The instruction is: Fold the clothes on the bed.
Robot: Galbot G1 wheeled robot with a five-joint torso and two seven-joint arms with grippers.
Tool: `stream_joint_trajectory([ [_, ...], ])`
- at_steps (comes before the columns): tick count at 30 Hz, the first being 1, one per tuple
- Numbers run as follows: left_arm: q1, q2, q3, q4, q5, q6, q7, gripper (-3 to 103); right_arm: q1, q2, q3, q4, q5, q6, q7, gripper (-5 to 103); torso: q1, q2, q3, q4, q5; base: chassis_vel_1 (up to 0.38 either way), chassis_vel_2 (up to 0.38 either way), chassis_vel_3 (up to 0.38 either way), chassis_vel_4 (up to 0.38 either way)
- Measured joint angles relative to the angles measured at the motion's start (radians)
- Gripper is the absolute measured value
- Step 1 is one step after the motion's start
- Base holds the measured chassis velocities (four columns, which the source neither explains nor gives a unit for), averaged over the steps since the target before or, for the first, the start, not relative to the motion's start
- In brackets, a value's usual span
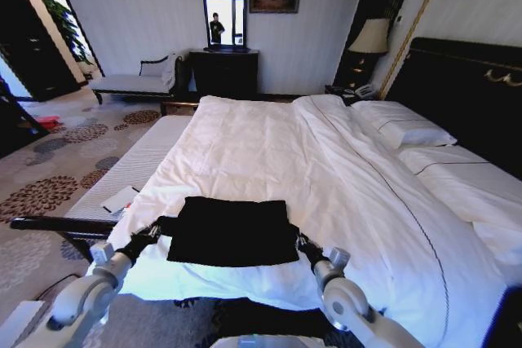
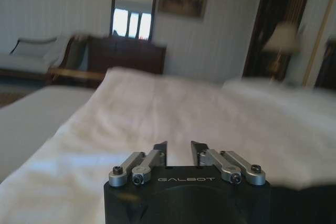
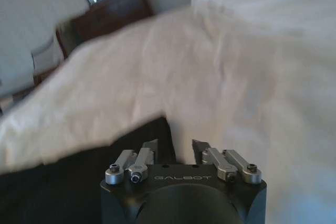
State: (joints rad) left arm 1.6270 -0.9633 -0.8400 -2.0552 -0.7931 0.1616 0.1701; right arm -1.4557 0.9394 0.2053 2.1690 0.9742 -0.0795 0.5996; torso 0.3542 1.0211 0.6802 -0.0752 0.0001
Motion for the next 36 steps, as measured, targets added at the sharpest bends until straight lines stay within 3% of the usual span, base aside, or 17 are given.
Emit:
stream_joint_trajectory([
  [2, -0.036, -0.007, -0.019, -0.015, -0.076, -0.008, 0.016, 36, -0.009, 0.004, 0.058, 0.05, 0.008, 0.012, 0.001, 49, 0.0, 0.0, 0.0, -0.0013, -0.0001, 0.0, 0.0, 0.0, 0.0],
  [3, -0.064, -0.01, -0.031, -0.021, -0.136, -0.005, 0.012, 42, 0.004, 0.005, 0.093, 0.073, 0.035, 0.014, 0.007, 55, 0.0, 0.0, 0.0, -0.0005, -0.0001, 0.0, 0.0, 0.0, 0.0],
  [5, -0.088, -0.011, -0.034, -0.022, -0.181, 0.008, -0.009, 47, 0.017, 0.005, 0.11, 0.08, 0.052, 0.014, 0.013, 55, 0.0, 0.0, 0.0, 0.0002, 0.0, 0.0, 0.0, 0.0, 0.0],
  [9, -0.226, 0.0, 0.002, 0.045, -0.342, 0.119, -0.139, 64, 0.076, 0.009, 0.151, 0.057, 0.095, 0.013, 0.032, 77, 0.0, 0.0, 0.0, -0.0005, -0.0001, 0.0, 0.0, 0.0, 0.0],
  [10, -0.226, 0.0, 0.002, 0.045, -0.342, 0.119, -0.139, 64, 0.076, 0.009, 0.151, 0.057, 0.095, 0.013, 0.032, 77, 0.0, 0.0, 0.0, -0.0005, -0.0001, 0.0, 0.0, 0.0, 0.0],
  [13, -0.314, 0.008, 0.052, 0.124, -0.37, 0.211, -0.191, 81, 0.11, 0.014, 0.134, 0.027, 0.1, 0.009, 0.039, 88, 0.0, 0.0, 0.0, -0.0011, -0.0002, 0.0, 0.0, 0.0, 0.0],
  [15, -0.325, 0.007, 0.058, 0.152, -0.366, 0.235, -0.197, 86, 0.128, 0.015, 0.117, 0.015, 0.103, 0.006, 0.04, 93, 0.0, 0.0, 0.0, -0.0014, -0.0002, 0.0, 0.0, 0.0, 0.0],
  [17, -0.331, 0.005, 0.06, 0.178, -0.36, 0.255, -0.204, 91, 0.154, 0.018, 0.095, -0.003, 0.108, 0.003, 0.04, 97, 0.0, 0.0, 0.0, -0.0006, 0.0, 0.0, 0.0, 0.0, 0.0],
  [18, -0.351, 0.003, 0.072, 0.224, -0.358, 0.286, -0.213, 96, 0.174, 0.021, 0.078, -0.018, 0.112, 0.0, 0.04, 99, 0.0, 0.0, 0.0, 0.001, 0.0001, 0.0, 0.0, 0.0, 0.0],
  [22, -0.431, -0.006, 0.156, 0.358, -0.356, 0.347, -0.213, 100, 0.188, 0.035, 0.064, -0.046, 0.114, -0.006, 0.041, 100, 0.0, 0.0, 0.0, -0.001, -0.0006, 0.0, 0.0, 0.0, 0.0],
  [36, -0.567, -0.095, 0.277, 0.524, -0.343, 0.348, -0.152, 100, 0.188, 0.05, 0.058, -0.081, 0.111, -0.012, 0.05, 100, 0.0, 0.0, 0.0, -0.0002, 0.0, 0.0, 0.0, 0.0, 0.0],
])
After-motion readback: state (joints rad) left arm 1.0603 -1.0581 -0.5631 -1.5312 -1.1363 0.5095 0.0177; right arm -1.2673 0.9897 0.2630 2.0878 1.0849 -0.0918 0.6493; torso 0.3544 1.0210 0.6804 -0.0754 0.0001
